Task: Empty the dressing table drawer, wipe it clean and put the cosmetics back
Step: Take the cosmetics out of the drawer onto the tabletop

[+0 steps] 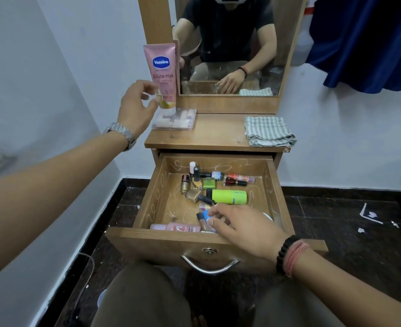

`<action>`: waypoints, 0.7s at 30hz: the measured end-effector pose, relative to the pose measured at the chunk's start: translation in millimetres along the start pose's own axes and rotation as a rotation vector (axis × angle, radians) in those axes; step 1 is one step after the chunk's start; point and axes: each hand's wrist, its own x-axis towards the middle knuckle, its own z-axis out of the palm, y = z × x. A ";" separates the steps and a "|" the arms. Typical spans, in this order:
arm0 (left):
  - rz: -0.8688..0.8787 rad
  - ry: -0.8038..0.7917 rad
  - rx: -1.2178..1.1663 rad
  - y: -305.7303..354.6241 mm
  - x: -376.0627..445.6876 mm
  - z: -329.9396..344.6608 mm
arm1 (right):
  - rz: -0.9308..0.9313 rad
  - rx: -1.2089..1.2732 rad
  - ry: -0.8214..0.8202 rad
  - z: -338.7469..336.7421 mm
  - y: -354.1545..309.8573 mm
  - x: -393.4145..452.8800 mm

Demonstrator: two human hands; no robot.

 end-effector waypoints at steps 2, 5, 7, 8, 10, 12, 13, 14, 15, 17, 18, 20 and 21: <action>0.078 -0.079 -0.004 6.3 -20.8 -7.5 | -0.009 -0.037 0.039 -1.2 -3.3 -4.9; 0.205 -0.237 0.018 19.5 -51.8 -13.9 | -0.010 -0.027 0.050 -3.2 -3.2 -7.2; 0.313 -0.358 0.064 28.9 -73.4 -13.5 | -0.006 -0.001 0.061 -4.4 -2.3 -9.0; 0.355 -0.404 0.071 32.8 -83.3 -11.9 | -0.002 0.014 0.071 -5.4 -1.4 -10.0; 0.401 -0.480 0.066 39.7 -102.8 -8.6 | 0.006 0.032 0.074 -8.3 0.4 -14.8; 0.432 -0.532 0.096 46.2 -121.2 -4.2 | 0.013 0.042 0.061 -11.7 3.7 -21.1; 0.467 -0.555 0.138 48.6 -129.8 -1.5 | 0.018 0.049 0.055 -13.2 5.8 -24.5; 0.513 -0.585 0.191 51.1 -137.9 1.2 | 0.028 0.054 0.051 -14.9 8.2 -28.1; 0.553 -0.618 0.243 53.9 -145.6 3.2 | 0.040 0.059 0.049 -16.4 11.1 -31.2; 0.569 -0.679 0.303 58.8 -160.6 5.9 | 0.068 0.074 0.046 -18.3 16.9 -36.3; 0.553 -0.699 0.310 59.7 -167.2 6.9 | 0.076 0.078 0.049 -19.3 19.1 -37.1; 0.503 -0.724 0.316 60.0 -178.0 6.3 | 0.095 0.076 0.056 -22.1 22.8 -35.4; 0.471 -0.735 0.324 58.0 -182.0 5.4 | 0.110 0.074 0.062 -23.8 24.2 -32.4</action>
